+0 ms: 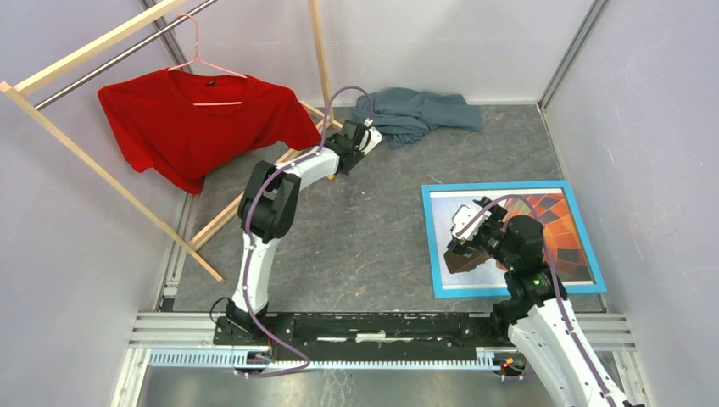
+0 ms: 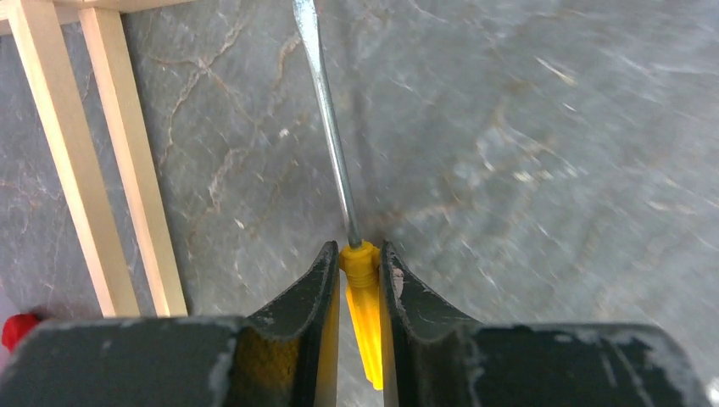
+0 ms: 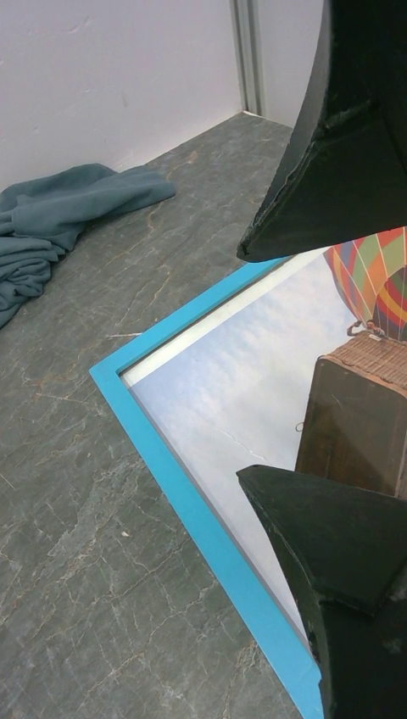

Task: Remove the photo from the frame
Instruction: Pick up the screwdriver from the center of the board, then place the screwdriver at the center of the board.

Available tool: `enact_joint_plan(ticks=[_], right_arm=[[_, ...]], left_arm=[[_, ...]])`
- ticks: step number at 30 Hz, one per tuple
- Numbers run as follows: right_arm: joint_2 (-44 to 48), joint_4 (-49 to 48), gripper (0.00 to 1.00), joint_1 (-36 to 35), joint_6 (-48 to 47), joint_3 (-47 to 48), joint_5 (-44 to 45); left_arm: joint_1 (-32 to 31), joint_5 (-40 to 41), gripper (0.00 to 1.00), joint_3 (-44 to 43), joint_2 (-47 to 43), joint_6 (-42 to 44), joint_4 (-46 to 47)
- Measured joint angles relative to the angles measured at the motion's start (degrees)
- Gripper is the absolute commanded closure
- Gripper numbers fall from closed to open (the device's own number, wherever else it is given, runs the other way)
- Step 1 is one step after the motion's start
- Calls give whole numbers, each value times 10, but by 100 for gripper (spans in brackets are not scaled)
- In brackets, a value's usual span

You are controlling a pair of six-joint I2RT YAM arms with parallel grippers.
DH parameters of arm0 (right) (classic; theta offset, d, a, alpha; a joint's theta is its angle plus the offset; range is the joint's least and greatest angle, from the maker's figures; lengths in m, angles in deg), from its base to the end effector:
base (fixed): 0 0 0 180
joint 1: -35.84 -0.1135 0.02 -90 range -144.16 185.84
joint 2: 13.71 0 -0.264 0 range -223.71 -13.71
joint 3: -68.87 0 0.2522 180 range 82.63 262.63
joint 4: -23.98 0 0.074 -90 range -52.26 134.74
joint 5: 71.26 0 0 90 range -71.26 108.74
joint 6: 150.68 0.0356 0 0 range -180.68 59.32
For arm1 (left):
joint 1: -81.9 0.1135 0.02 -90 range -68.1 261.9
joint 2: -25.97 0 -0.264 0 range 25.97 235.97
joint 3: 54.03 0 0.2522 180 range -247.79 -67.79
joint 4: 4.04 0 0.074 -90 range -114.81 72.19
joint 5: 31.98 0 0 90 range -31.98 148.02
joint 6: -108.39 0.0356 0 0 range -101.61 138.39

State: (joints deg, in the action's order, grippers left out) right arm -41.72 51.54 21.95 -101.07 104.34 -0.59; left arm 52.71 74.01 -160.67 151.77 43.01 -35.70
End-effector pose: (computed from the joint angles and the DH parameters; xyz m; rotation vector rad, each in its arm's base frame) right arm 0.1312 0.0446 0.2332 -1.0611 1.5774 0.0105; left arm 0.4247 -0.2260 0.1610 0.9921 2.2236 0.3068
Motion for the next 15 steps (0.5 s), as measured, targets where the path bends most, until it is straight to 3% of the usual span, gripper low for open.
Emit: enact_joint_plan(ticks=[4, 10, 15], right_arm=[[-2, 0, 2, 1, 0, 0, 1], [-2, 0, 2, 1, 0, 0, 2], [-2, 0, 2, 1, 0, -1, 3]], left_arm=[[19, 16, 85, -61, 50, 17, -8], [49, 24, 79, -79, 63, 38, -13], [56, 43, 62, -89, 75, 58, -6]])
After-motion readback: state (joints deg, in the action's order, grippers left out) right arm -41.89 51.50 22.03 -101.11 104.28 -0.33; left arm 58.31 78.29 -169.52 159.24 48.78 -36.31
